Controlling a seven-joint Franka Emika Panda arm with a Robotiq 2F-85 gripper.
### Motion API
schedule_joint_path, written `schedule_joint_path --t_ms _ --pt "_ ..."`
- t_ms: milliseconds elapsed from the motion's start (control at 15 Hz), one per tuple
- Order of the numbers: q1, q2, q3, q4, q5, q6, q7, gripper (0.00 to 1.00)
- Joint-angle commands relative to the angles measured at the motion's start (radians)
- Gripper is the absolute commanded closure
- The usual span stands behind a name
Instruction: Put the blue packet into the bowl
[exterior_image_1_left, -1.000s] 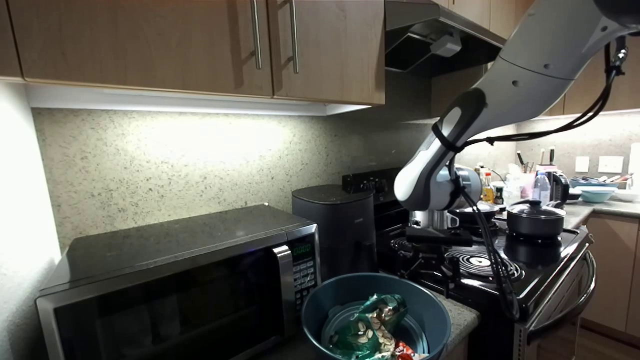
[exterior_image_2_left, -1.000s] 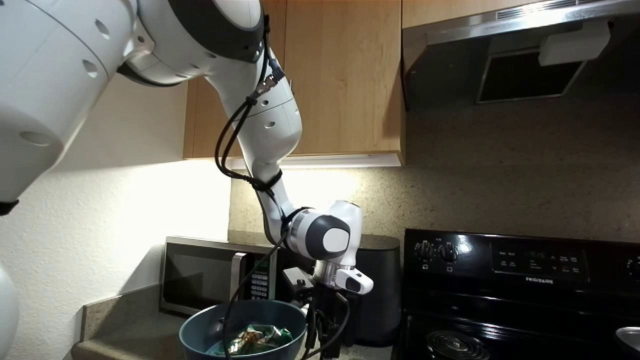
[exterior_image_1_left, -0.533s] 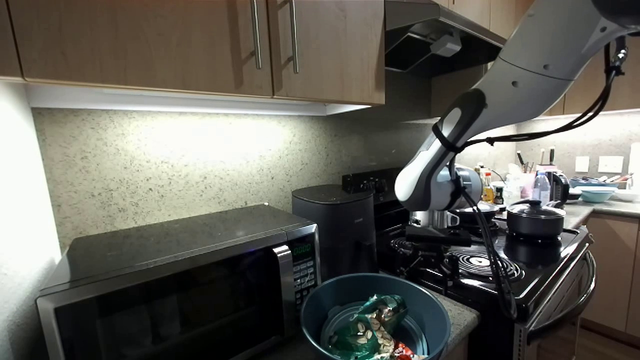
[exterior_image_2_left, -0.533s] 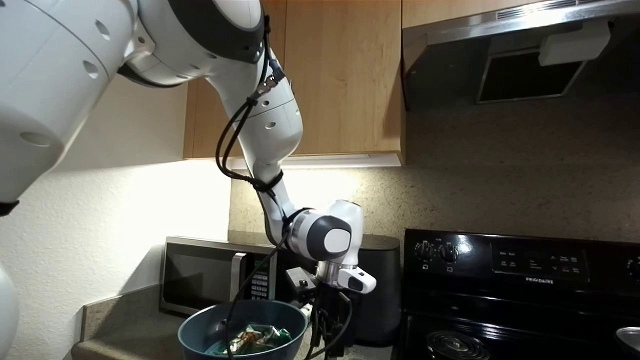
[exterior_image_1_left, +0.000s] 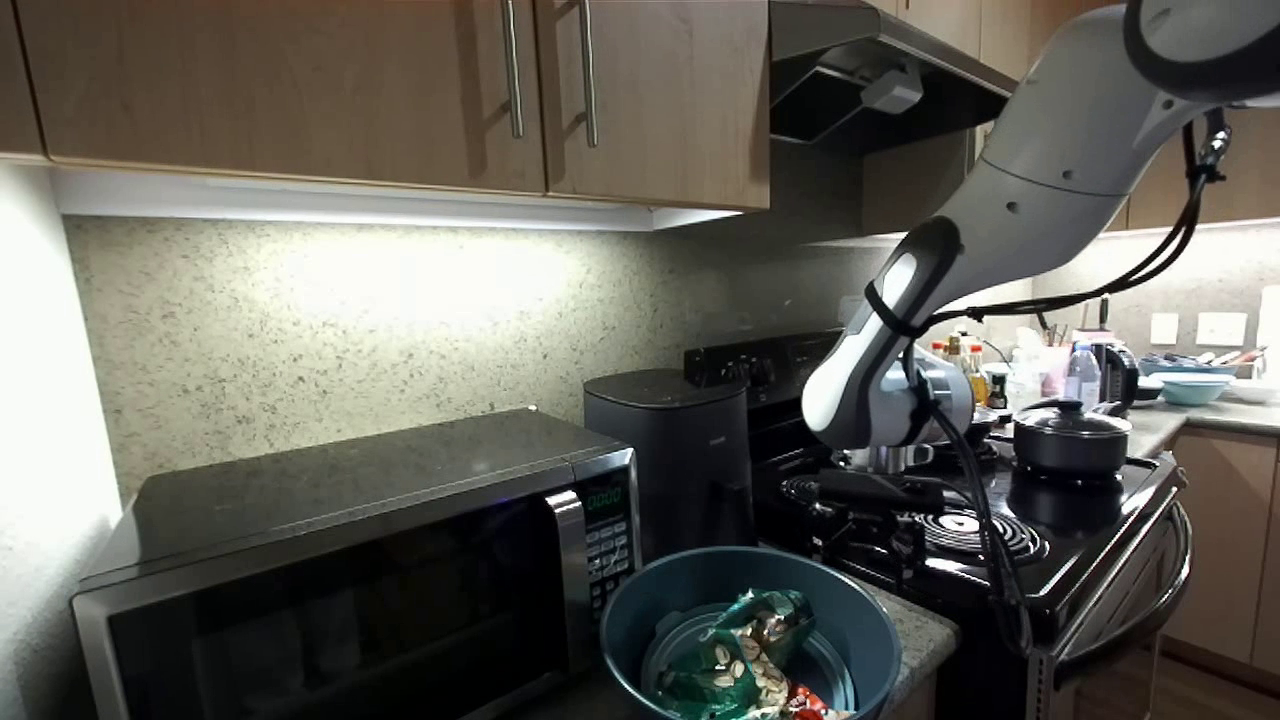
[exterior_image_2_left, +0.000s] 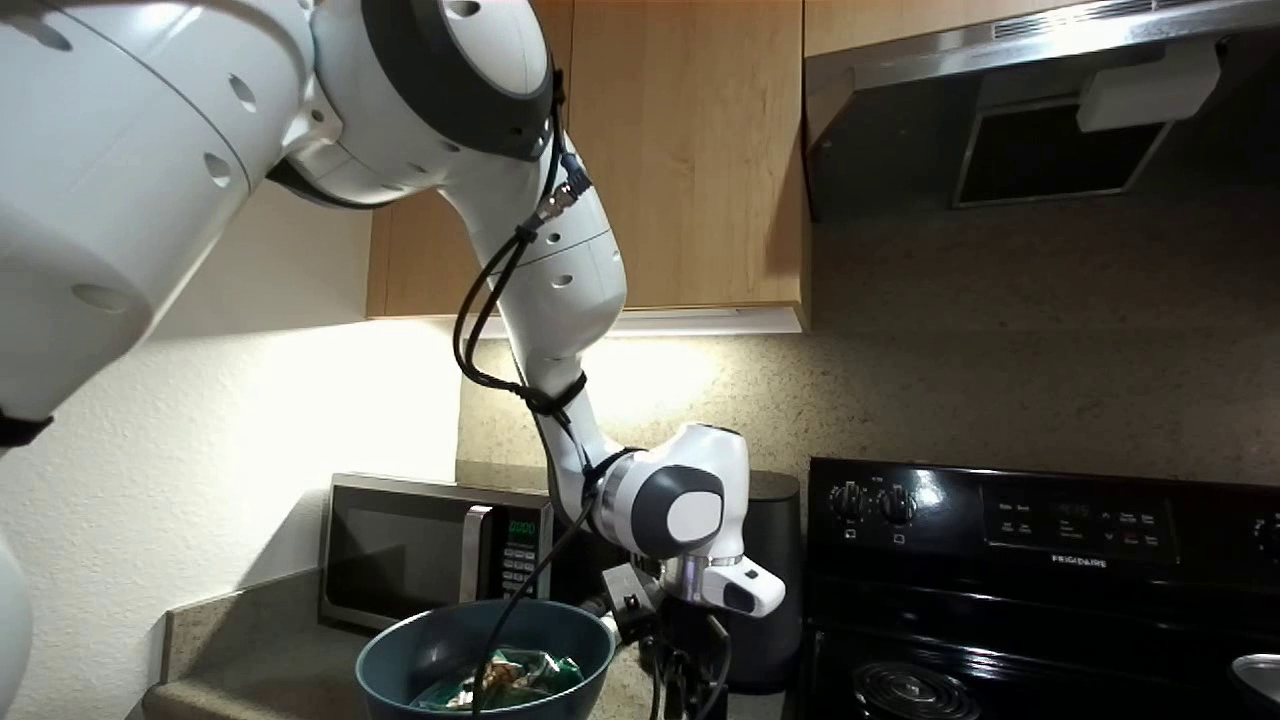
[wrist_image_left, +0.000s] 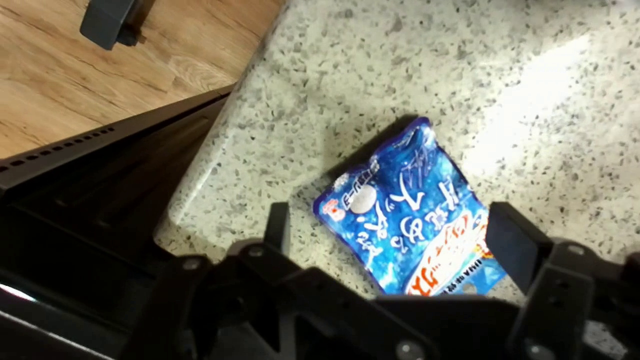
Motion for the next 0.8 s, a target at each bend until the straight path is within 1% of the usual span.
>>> schedule_joint_path --t_ms 0,200,267,333,600,733 --pt "-0.011 0.077 0.010 0.055 0.022 -0.004 0.010 0.00" --pt "-0.024 0.117 0.022 0.093 0.041 -0.023 -0.009 0.00" --pt "-0.030 0.126 0.027 0.105 0.049 -0.028 -0.017 0.25" --pt "-0.033 0.134 0.031 0.115 0.054 -0.032 -0.020 0.27" --pt "-0.051 0.142 0.046 0.142 0.077 -0.055 -0.039 0.55" --pt "-0.059 0.140 0.052 0.151 0.084 -0.066 -0.041 0.65"
